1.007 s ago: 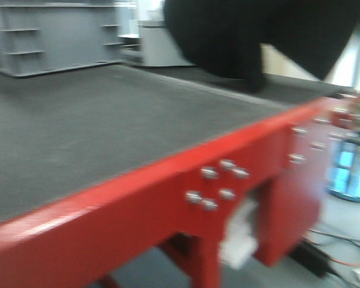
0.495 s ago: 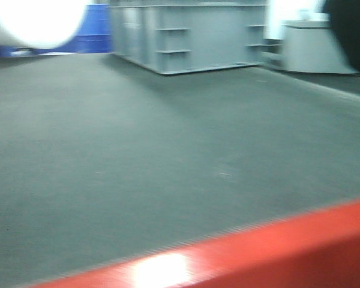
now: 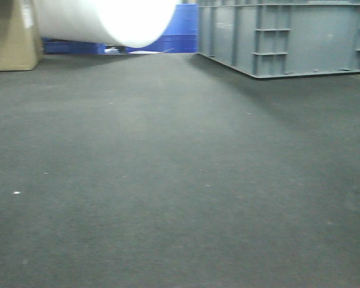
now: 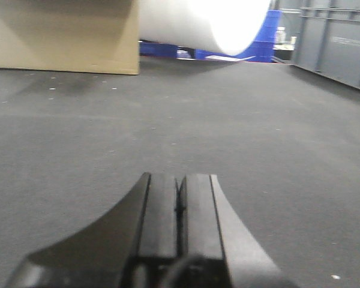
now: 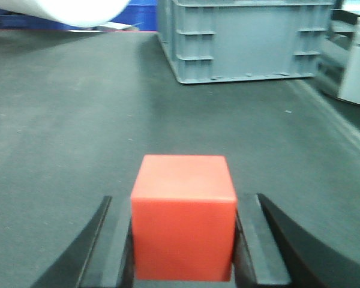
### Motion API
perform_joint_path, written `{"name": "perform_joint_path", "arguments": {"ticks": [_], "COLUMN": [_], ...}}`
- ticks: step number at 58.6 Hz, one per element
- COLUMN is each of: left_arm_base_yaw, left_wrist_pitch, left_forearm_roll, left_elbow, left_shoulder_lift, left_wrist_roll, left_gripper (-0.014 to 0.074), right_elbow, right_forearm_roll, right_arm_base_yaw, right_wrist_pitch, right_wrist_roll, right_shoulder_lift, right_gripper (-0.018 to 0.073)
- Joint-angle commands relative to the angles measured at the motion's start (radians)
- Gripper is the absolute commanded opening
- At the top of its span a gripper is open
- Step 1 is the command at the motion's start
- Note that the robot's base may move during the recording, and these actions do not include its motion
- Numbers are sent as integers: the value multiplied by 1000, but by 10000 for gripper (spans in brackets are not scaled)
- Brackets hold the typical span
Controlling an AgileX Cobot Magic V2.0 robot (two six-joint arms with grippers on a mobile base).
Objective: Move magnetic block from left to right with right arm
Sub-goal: 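Drive forward to the mat near the grey crates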
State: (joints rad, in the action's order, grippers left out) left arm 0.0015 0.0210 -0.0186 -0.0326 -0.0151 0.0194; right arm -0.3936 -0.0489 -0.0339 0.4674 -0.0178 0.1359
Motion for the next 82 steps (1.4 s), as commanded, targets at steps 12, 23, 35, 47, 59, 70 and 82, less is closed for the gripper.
{"name": "perform_joint_path", "arguments": {"ticks": [12,23,35,47,59,70,82], "left_arm_base_yaw": [-3,-3,-3,-3,-3,-3,-3], "left_wrist_pitch": [-79,-79,-79,-79,-79,-79,-79], "left_forearm_roll": [-3,-3,-3,-3,-3,-3,-3], "left_elbow": [-7,-7,-7,-7,-7,-7,-7], "left_shoulder_lift": [-7,-7,-7,-7,-7,-7,-7], "left_wrist_roll": [2,2,2,2,2,2,2], "left_gripper": [-117,-117,-117,-117,-117,-117,-117], "right_elbow": [-26,-26,-26,-26,-26,-26,-26], "right_forearm_roll": [6,6,6,6,6,6,-2], "right_arm_base_yaw": [7,7,7,7,7,7,7], "right_wrist_pitch": [-91,-91,-91,-91,-91,-91,-132], "right_wrist_roll": [10,10,10,10,10,10,10], "right_shoulder_lift": [11,11,11,11,11,11,14], "right_gripper": [192,192,192,192,192,192,192]}}
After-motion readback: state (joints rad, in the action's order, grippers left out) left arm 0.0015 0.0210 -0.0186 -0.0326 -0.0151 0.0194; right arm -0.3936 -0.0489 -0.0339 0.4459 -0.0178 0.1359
